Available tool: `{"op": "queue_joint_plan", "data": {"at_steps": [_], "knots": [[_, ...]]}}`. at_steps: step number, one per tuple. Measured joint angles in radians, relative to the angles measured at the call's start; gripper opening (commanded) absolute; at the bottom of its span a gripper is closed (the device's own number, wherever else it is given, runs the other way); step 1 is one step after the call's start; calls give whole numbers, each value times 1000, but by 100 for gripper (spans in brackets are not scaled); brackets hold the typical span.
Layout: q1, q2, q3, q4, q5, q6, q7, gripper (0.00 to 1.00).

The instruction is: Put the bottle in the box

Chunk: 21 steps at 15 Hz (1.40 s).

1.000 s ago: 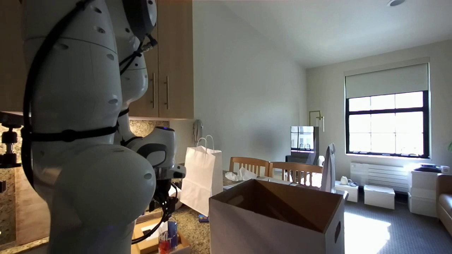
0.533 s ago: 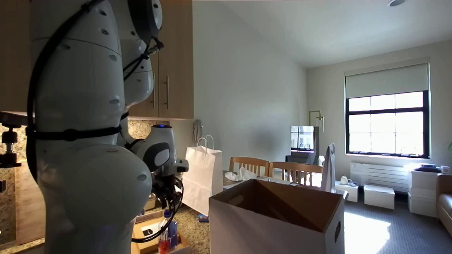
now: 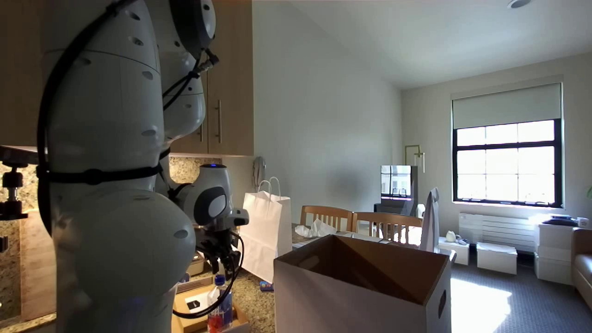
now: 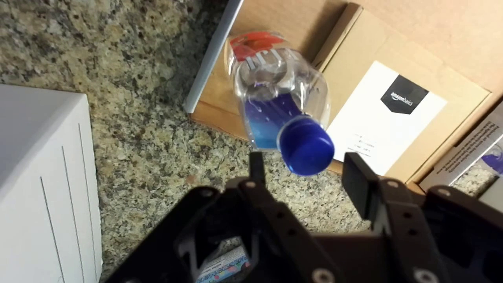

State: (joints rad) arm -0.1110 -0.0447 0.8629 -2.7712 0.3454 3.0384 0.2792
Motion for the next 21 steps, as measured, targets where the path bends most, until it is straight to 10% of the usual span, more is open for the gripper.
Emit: {"op": "queue_joint_plan", "data": {"at_steps": [2, 4, 14, 21], "knots": [[-7, 4, 4, 0, -29, -2, 22, 98], [-15, 10, 5, 0, -67, -3, 47, 68], [-59, 25, 6, 0, -389, -33, 273, 12], [-59, 27, 4, 0, -544, -33, 398, 14]]}}
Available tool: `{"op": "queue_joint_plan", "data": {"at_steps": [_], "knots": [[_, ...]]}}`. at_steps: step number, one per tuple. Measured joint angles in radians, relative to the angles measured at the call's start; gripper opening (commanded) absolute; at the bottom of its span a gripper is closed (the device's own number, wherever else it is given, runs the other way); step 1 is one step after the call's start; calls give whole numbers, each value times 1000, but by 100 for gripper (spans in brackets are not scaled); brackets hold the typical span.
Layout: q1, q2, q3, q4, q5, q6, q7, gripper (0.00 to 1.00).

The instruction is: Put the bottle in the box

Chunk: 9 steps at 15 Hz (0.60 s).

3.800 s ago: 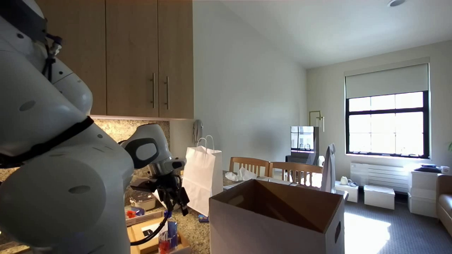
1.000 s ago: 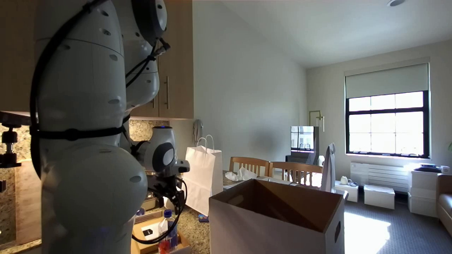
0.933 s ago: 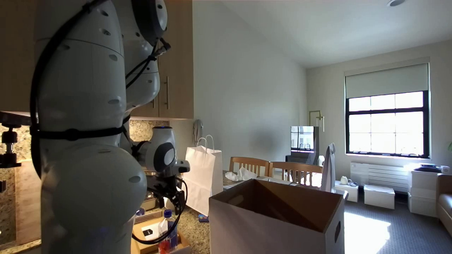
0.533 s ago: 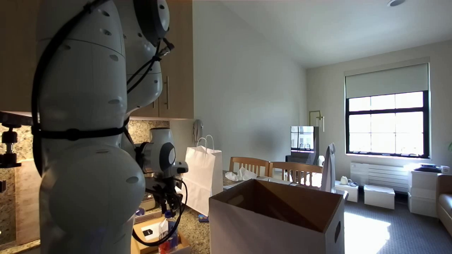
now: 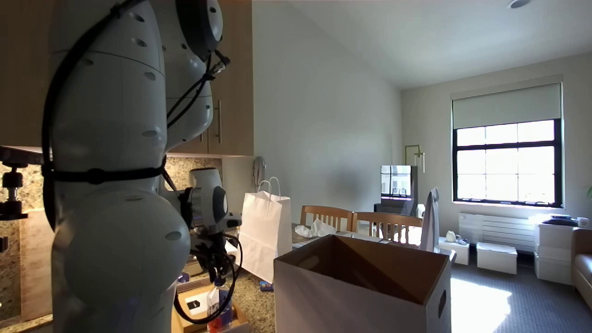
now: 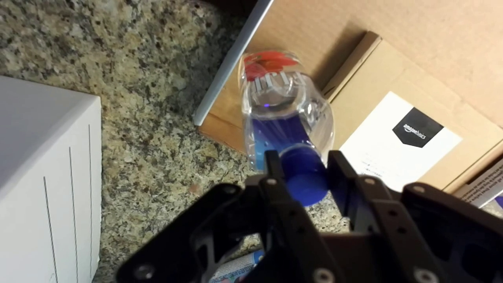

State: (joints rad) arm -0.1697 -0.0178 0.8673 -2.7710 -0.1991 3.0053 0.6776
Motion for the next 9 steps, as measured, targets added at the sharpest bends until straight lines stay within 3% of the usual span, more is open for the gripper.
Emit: {"op": "queue_joint_plan", "data": {"at_steps": [5, 9], "knots": [[21, -6, 2, 30, 50, -34, -21, 14], [197, -57, -169, 163, 177, -195, -131, 14]]}}
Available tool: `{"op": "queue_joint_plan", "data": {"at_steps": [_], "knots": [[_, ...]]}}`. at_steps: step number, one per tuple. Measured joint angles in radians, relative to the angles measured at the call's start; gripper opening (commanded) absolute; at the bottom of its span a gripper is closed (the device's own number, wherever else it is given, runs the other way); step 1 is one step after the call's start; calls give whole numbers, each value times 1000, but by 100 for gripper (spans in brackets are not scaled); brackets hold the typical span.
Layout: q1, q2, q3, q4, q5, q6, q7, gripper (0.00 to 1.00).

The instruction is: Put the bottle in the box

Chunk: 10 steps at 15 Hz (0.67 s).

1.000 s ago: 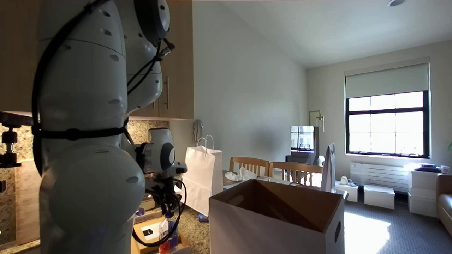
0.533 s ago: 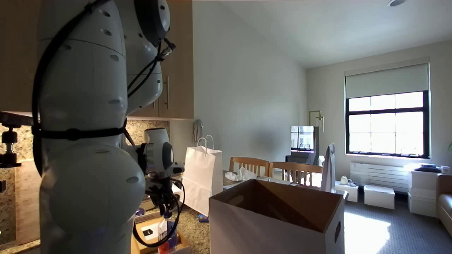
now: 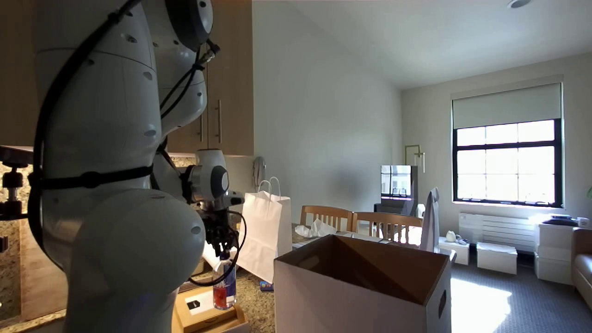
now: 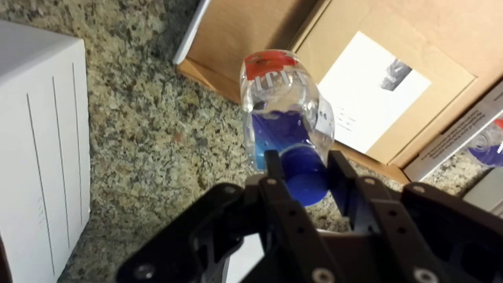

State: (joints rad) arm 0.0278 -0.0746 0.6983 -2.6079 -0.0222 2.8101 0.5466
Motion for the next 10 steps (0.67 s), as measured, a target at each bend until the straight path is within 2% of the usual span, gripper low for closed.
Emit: {"op": "queue_joint_plan", "data": {"at_steps": [3, 5, 7, 10], "knots": [[99, -96, -124, 99, 30, -198, -70, 14], [130, -177, -193, 161, 2, -339, -91, 14], [131, -257, -245, 219, -72, -444, -90, 14], [100, -349, -317, 301, -152, -530, -90, 14]]}}
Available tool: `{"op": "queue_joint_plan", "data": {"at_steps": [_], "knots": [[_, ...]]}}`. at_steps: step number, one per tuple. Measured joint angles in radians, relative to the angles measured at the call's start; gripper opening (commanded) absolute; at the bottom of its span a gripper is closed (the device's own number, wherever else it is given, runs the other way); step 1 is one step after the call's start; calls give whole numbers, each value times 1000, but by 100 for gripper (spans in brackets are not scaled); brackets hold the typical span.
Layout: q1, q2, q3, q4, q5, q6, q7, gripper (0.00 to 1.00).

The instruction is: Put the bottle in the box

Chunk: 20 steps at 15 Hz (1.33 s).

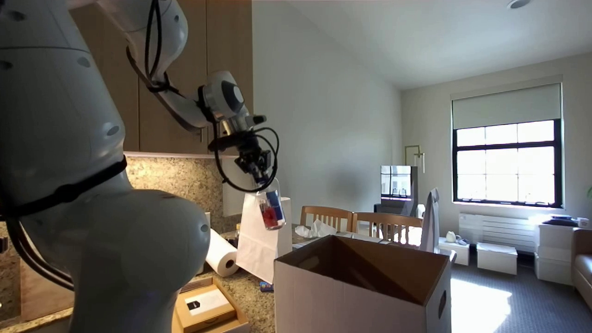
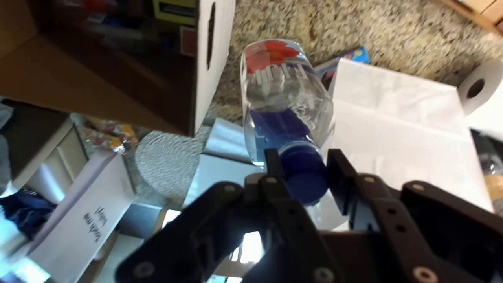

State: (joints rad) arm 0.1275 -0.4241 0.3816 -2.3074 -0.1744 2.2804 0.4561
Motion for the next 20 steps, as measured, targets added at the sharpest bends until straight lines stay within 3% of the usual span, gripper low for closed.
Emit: {"op": "queue_joint_plan", "data": {"at_steps": [5, 11, 14, 16, 20], "knots": [[-111, -44, -133, 158, -67, -151, -38, 14], [-232, 81, -350, 271, -108, -347, -257, 14], [-271, 191, -450, 243, -120, -296, -307, 14], [-293, 266, -503, 192, -126, -168, -308, 14], [-296, 363, -529, 138, -122, -24, -308, 14]]}}
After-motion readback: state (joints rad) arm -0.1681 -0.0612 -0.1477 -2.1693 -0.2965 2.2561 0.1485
